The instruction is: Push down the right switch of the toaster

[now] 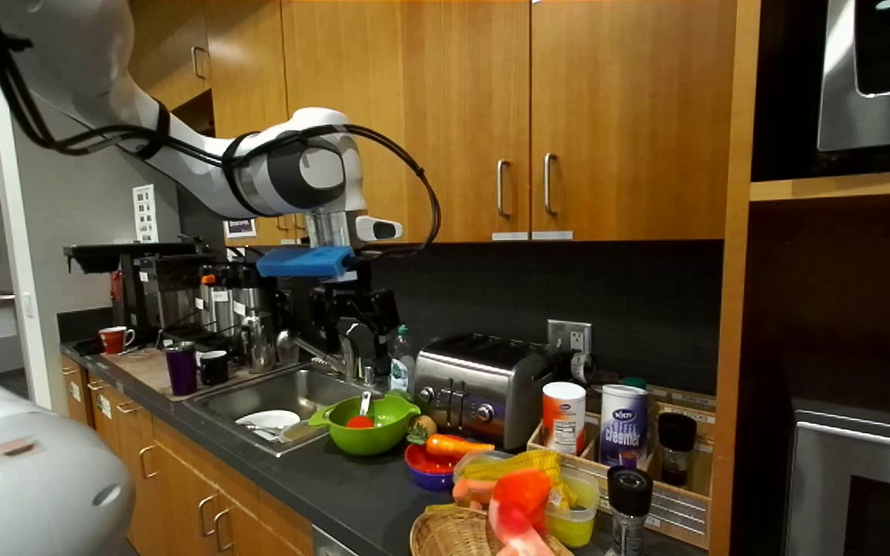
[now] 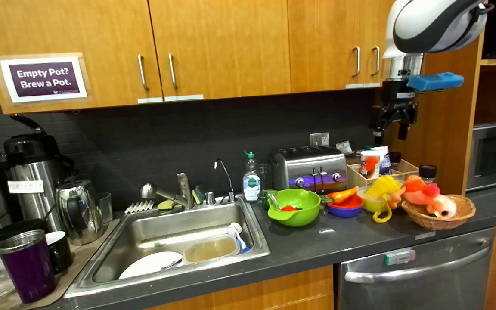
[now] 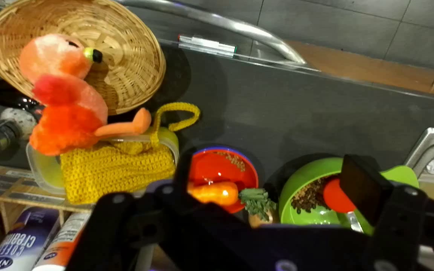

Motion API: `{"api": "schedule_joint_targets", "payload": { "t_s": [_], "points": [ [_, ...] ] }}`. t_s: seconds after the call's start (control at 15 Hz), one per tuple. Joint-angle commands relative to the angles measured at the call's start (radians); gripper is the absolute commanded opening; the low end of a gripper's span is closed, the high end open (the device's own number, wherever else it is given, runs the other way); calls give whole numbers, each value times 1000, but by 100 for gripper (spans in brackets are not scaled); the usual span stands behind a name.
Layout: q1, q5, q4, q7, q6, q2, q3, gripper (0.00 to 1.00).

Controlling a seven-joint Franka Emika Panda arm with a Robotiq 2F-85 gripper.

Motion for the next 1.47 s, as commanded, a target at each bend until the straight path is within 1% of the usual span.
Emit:
{"api": "schedule_joint_targets", "payload": {
  "t_s": [0.0, 0.27, 0.47, 0.67, 1.0, 1.27, 1.4],
  "points": [
    [-8, -37, -46, -24, 146, -10, -6, 100],
    [-15, -52, -82, -65, 348, 19, -40, 100],
    [-11, -41, -94, -118, 512, 62, -84, 100],
    [2, -24, -87, -185, 627, 117, -135, 100],
    [55, 34, -43, -307, 722, 215, -223, 100],
    [136, 137, 10, -428, 736, 284, -304, 100],
    [166, 196, 40, -478, 727, 312, -330, 100]
  ]
}}
